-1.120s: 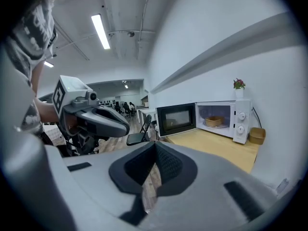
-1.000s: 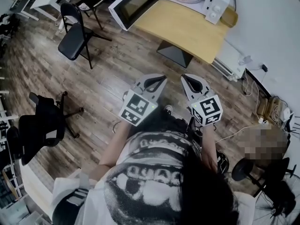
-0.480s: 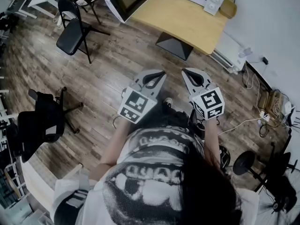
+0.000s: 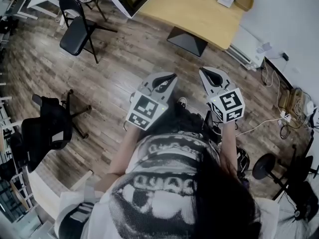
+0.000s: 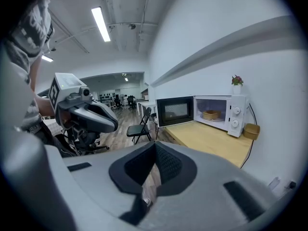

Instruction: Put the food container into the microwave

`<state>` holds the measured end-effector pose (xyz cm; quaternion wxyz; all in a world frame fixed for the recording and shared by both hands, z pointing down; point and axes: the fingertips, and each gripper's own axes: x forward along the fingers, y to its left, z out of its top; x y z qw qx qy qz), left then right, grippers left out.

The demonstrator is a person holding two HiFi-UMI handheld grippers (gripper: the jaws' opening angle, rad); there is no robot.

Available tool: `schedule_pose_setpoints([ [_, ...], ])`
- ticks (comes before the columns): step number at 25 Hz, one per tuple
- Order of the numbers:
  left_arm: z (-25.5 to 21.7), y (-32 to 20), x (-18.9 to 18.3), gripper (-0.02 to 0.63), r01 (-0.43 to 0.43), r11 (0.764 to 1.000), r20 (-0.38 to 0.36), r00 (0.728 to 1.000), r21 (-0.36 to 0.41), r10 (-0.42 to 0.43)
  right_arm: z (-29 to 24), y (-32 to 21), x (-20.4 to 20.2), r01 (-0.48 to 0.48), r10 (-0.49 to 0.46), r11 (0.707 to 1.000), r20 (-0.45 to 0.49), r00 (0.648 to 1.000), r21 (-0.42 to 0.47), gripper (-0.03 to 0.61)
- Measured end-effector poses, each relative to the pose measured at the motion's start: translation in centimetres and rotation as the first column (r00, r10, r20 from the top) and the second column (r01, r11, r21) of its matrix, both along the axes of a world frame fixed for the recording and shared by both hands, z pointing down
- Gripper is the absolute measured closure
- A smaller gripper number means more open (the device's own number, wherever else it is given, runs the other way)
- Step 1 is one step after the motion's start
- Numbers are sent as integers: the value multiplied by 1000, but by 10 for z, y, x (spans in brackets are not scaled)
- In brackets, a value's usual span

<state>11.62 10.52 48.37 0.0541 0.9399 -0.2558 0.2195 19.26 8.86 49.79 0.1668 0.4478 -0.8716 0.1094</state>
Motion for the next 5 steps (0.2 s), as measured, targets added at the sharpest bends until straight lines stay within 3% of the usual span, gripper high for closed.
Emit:
schedule_pose_setpoints([
  [5,1,-3,3,612,-15,1000,8,1000,3,15,-1,-4,0,-2,2,1000,4,1000,7,574],
])
